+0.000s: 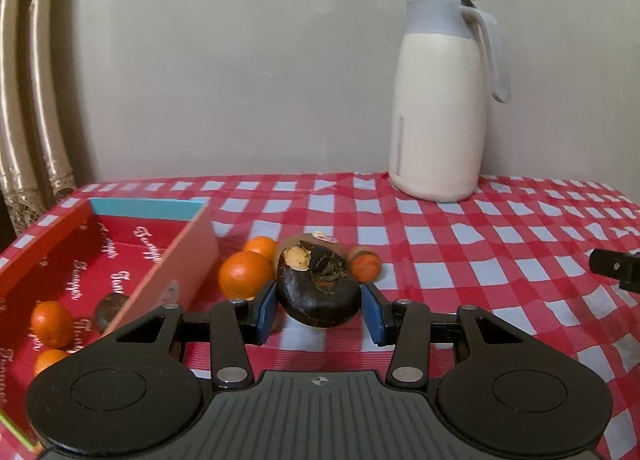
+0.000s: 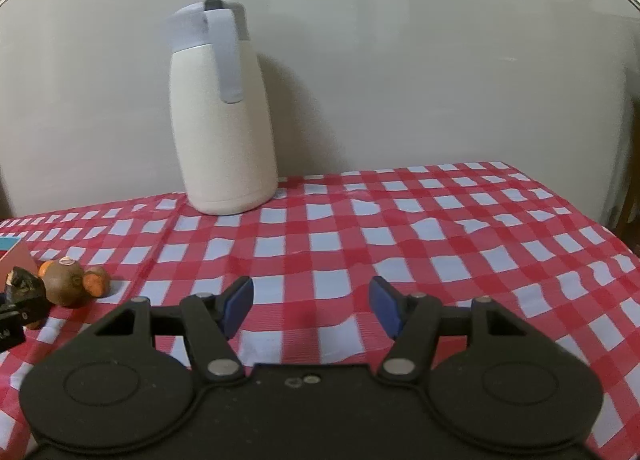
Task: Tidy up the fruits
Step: 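Carry the mangosteen with the left gripper into the red box and release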
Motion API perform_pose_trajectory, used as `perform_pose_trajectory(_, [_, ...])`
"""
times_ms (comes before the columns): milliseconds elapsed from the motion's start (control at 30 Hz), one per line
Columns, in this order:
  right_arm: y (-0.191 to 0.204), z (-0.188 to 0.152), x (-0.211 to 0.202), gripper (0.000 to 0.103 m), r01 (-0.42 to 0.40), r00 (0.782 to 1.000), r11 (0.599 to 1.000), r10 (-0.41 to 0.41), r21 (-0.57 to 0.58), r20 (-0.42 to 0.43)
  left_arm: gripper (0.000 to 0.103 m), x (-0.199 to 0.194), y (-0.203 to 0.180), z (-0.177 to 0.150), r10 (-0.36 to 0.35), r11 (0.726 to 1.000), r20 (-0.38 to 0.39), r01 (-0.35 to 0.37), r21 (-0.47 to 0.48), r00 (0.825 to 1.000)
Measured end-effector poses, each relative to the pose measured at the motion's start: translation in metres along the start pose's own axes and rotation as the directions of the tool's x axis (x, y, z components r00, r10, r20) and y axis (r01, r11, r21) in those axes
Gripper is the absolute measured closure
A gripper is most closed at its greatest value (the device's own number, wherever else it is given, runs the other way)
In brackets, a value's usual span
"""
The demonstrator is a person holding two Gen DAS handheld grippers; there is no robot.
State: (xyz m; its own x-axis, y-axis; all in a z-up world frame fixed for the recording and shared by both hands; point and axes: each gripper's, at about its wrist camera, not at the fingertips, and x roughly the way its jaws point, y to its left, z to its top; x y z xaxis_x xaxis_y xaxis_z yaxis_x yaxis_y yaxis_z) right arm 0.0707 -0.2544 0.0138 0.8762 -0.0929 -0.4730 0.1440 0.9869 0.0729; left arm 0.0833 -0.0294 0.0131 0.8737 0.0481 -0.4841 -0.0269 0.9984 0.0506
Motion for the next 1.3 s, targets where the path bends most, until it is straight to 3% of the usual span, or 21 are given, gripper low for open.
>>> perform_pose_trajectory(433, [0.043, -0.003, -0.001, 0.04, -0.065, 0.998, 0.997, 0.065, -0.034, -0.001, 0.058, -0.024, 0.064, -0.001, 0.086, 0.995, 0.039, -0.085, -0.047, 0.995])
perform_pose_trajectory(800, [0.09, -0.007, -0.007, 0.04, -0.143, 0.99, 0.988, 0.143, -0.061, -0.004, 0.058, -0.033, 0.147, -0.019, 0.222, 0.967, 0.006, -0.22, -0.131, 0.975])
perform_pose_trajectory(1300, [0.128, -0.014, -0.008, 0.04, -0.205, 0.979, 0.975, 0.204, -0.092, -0.019, 0.058, -0.032, 0.19, -0.031, 0.286, 0.941, -0.035, -0.288, -0.177, 0.958])
